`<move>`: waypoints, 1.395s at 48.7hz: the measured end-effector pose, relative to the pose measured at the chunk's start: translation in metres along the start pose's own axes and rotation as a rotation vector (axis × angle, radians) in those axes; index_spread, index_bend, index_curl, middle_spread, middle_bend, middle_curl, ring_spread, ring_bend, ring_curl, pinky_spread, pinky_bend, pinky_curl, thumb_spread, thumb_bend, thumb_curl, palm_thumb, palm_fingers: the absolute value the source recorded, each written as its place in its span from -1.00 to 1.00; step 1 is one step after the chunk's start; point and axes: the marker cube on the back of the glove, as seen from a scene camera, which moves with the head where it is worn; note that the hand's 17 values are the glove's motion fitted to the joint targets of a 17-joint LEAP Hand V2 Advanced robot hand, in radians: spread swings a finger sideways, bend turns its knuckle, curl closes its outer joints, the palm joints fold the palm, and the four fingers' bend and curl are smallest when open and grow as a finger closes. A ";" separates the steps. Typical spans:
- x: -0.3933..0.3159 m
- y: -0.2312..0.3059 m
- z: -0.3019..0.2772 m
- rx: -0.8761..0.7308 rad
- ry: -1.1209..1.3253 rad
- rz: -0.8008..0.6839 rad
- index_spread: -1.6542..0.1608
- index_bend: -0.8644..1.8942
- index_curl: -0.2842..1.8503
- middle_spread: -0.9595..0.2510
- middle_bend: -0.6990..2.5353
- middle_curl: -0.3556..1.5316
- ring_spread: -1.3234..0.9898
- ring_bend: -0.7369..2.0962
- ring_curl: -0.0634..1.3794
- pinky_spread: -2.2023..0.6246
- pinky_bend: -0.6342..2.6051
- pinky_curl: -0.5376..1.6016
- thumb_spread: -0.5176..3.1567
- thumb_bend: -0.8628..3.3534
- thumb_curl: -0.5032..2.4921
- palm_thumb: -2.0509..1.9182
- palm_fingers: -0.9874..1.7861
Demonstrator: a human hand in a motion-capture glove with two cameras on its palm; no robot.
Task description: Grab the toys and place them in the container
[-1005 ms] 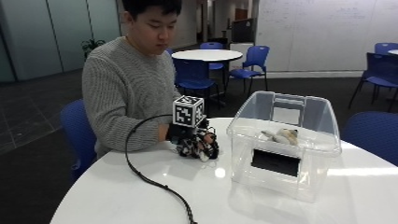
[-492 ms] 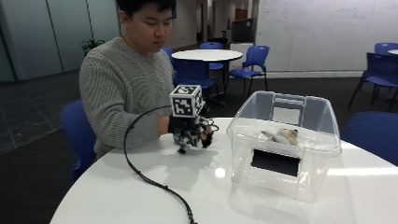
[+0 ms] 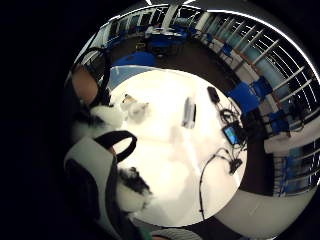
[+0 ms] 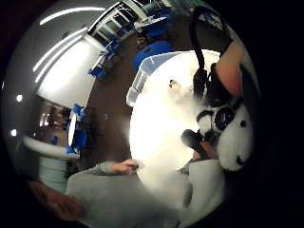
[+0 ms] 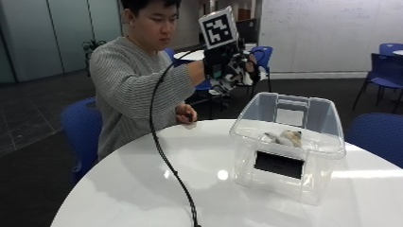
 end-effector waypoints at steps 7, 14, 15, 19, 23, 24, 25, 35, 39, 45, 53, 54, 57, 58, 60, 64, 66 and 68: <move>0.011 -0.052 0.028 -0.005 -0.023 0.118 0.44 0.04 -0.03 0.11 -0.29 -0.05 -0.30 0.04 -0.05 0.25 0.00 -0.12 -0.51 -0.53 0.02 0.39 0.38; 0.035 -0.124 0.072 -0.016 -0.007 0.265 0.43 0.02 0.00 0.10 -0.31 -0.02 -0.29 0.03 -0.03 0.25 0.01 -0.11 -0.54 -0.54 0.04 0.39 0.35; 0.037 -0.130 0.079 -0.032 0.005 0.275 0.43 0.02 0.00 0.09 -0.32 -0.03 -0.29 0.02 -0.03 0.26 0.01 -0.11 -0.54 -0.54 0.05 0.39 0.34; 0.040 -0.145 0.102 -0.090 0.041 0.263 0.42 0.00 0.02 0.09 -0.33 -0.01 -0.29 0.01 -0.02 0.26 0.02 -0.10 -0.54 -0.54 0.06 0.40 0.31; 0.040 -0.149 0.114 -0.130 0.061 0.252 0.40 -0.01 0.03 0.07 -0.35 0.00 -0.29 0.00 -0.01 0.26 0.03 -0.10 -0.54 -0.54 0.07 0.40 0.30; 0.041 -0.149 0.116 -0.144 0.066 0.251 0.40 -0.02 0.03 0.07 -0.35 0.00 -0.29 0.00 -0.01 0.26 0.03 -0.10 -0.54 -0.54 0.07 0.40 0.30; 0.041 -0.148 0.119 -0.162 0.076 0.252 0.39 -0.02 0.03 0.07 -0.35 0.00 -0.29 0.00 -0.01 0.26 0.03 -0.10 -0.54 -0.54 0.07 0.40 0.30; 0.050 -0.133 0.134 -0.335 0.152 0.219 0.38 -0.34 -0.06 0.15 -0.50 -0.07 -0.18 -0.06 0.00 0.34 0.21 -0.03 -0.33 -0.61 0.03 0.27 -0.22; 0.051 -0.125 0.133 -0.330 0.128 0.202 0.37 -0.32 -0.13 0.20 -0.49 -0.10 -0.11 -0.10 -0.04 0.40 0.25 -0.02 -0.24 -0.61 -0.03 0.22 -0.29; 0.046 -0.106 0.125 -0.326 0.089 0.153 0.37 -0.27 -0.20 0.26 -0.46 -0.14 -0.03 -0.17 -0.15 0.47 0.23 -0.07 -0.13 -0.61 -0.11 0.15 -0.33; 0.033 -0.043 0.091 -0.304 -0.063 0.035 0.37 -0.25 -0.24 0.29 -0.45 -0.16 0.02 -0.19 -0.19 0.53 0.14 -0.12 -0.04 -0.61 -0.21 0.06 -0.34; 0.032 -0.030 0.084 -0.299 -0.094 0.011 0.37 -0.25 -0.24 0.29 -0.45 -0.16 0.03 -0.19 -0.20 0.54 0.13 -0.13 -0.03 -0.61 -0.22 0.06 -0.34; 0.026 0.021 0.064 -0.284 -0.147 -0.068 0.37 -0.25 -0.25 0.30 -0.45 -0.16 0.04 -0.20 -0.21 0.55 0.09 -0.15 -0.01 -0.61 -0.25 0.03 -0.34; 0.024 0.039 0.059 -0.276 -0.151 -0.096 0.37 -0.25 -0.25 0.30 -0.45 -0.16 0.04 -0.21 -0.21 0.56 0.09 -0.15 -0.01 -0.61 -0.26 0.03 -0.34; 0.018 0.075 0.052 -0.253 -0.146 -0.152 0.37 -0.24 -0.26 0.31 -0.45 -0.16 0.05 -0.22 -0.22 0.56 0.07 -0.16 0.00 -0.61 -0.28 0.02 -0.33; 0.006 0.141 0.047 -0.201 -0.095 -0.235 0.38 -0.24 -0.26 0.31 -0.44 -0.16 0.06 -0.23 -0.23 0.57 0.03 -0.18 0.01 -0.61 -0.32 0.01 -0.30; 0.001 0.167 0.049 -0.189 -0.067 -0.252 0.37 -0.23 -0.27 0.31 -0.43 -0.16 0.06 -0.23 -0.24 0.58 0.02 -0.19 0.02 -0.61 -0.33 0.01 -0.29; -0.004 0.192 0.054 -0.184 -0.030 -0.253 0.37 -0.23 -0.27 0.30 -0.43 -0.16 0.05 -0.24 -0.25 0.58 0.01 -0.20 0.02 -0.61 -0.35 0.01 -0.28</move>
